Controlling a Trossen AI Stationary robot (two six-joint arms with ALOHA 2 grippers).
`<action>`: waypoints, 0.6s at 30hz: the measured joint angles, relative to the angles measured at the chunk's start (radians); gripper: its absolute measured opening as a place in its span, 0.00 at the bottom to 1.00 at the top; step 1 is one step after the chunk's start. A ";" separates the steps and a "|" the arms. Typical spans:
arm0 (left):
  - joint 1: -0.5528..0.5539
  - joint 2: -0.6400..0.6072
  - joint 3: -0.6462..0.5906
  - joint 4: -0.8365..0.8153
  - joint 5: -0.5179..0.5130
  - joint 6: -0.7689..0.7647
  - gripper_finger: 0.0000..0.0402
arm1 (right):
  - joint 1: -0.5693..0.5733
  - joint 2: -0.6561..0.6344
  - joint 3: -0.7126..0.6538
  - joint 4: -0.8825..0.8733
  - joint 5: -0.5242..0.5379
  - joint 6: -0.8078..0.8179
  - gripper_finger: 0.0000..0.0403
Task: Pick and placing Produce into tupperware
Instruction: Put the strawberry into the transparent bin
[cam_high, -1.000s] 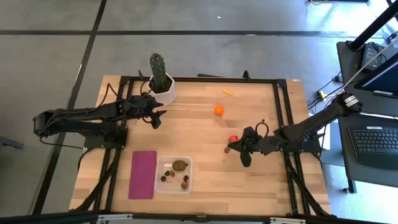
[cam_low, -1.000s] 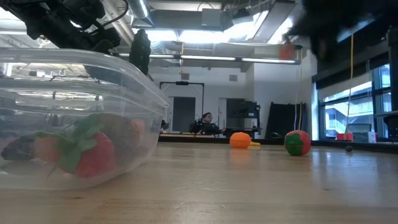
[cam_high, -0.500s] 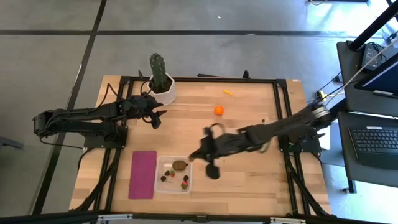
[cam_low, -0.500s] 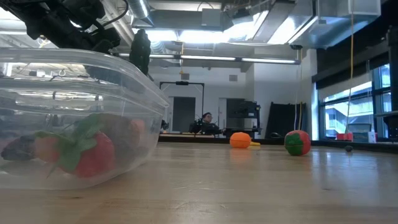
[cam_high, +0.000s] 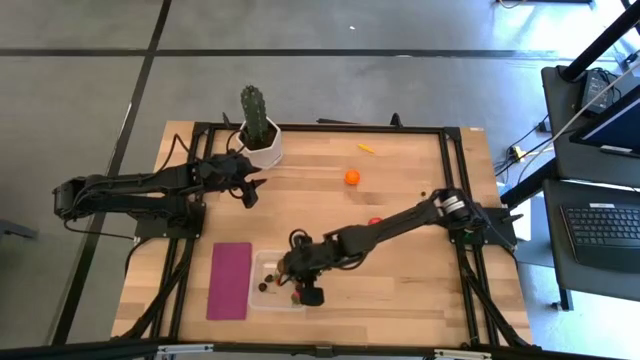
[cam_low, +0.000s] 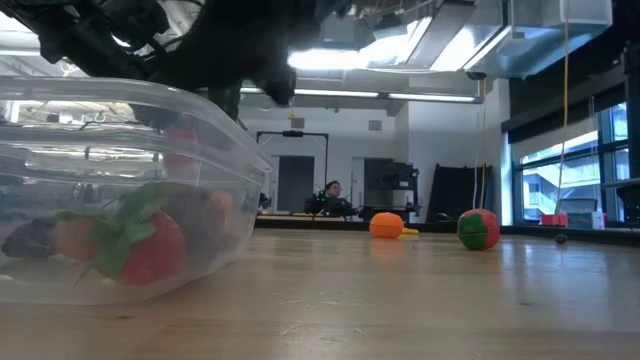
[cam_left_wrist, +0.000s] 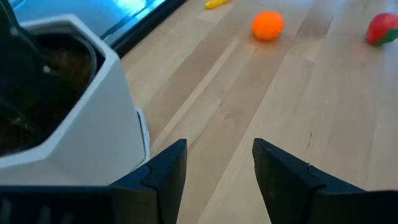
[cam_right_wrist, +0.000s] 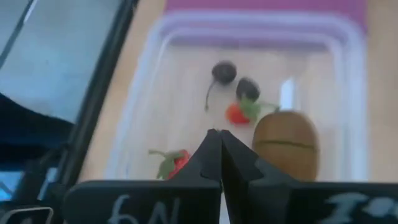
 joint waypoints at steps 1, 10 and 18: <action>0.000 0.000 0.000 -0.010 0.000 0.000 0.44 | 0.002 0.013 0.000 0.002 0.000 0.000 0.00; 0.000 0.000 0.000 -0.055 0.000 0.000 0.44 | 0.011 0.056 0.000 0.012 0.003 -0.002 0.02; 0.000 0.000 0.000 -0.055 0.000 0.000 0.44 | 0.011 0.055 0.002 0.021 0.003 -0.024 0.10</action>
